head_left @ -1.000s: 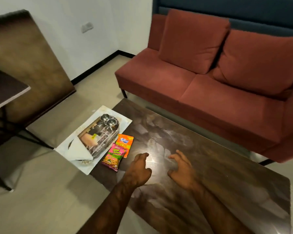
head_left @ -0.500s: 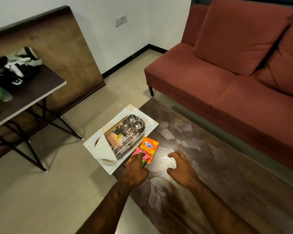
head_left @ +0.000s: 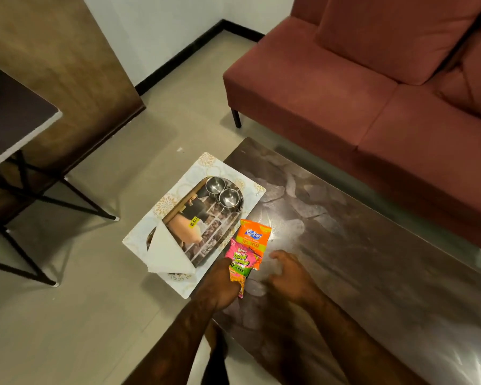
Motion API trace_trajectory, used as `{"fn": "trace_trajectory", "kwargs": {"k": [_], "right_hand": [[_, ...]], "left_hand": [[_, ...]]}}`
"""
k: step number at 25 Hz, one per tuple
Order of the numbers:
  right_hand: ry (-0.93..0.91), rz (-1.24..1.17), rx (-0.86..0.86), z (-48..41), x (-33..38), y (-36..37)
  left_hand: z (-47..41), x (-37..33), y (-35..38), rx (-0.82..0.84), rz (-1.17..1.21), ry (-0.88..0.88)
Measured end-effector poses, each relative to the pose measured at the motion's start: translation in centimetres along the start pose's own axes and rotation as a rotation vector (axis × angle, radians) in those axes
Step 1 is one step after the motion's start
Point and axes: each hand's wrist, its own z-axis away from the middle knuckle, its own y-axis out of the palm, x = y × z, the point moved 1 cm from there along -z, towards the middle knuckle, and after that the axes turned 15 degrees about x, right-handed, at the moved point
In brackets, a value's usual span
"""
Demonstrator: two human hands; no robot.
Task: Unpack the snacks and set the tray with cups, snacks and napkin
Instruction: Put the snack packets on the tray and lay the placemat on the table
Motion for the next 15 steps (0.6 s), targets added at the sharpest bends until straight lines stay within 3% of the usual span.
{"fn": "trace_trajectory", "kwargs": {"k": [6, 15], "right_hand": [[0.054, -0.227, -0.053, -7.6, 0.8, 3.0], [0.260, -0.517, -0.258, -16.7, 0.5, 3.1]], "left_hand": [[-5.7, 3.7, -2.6, 0.172, -0.058, -0.036], [-12.7, 5.9, -1.4, 0.151, -0.043, -0.135]]}}
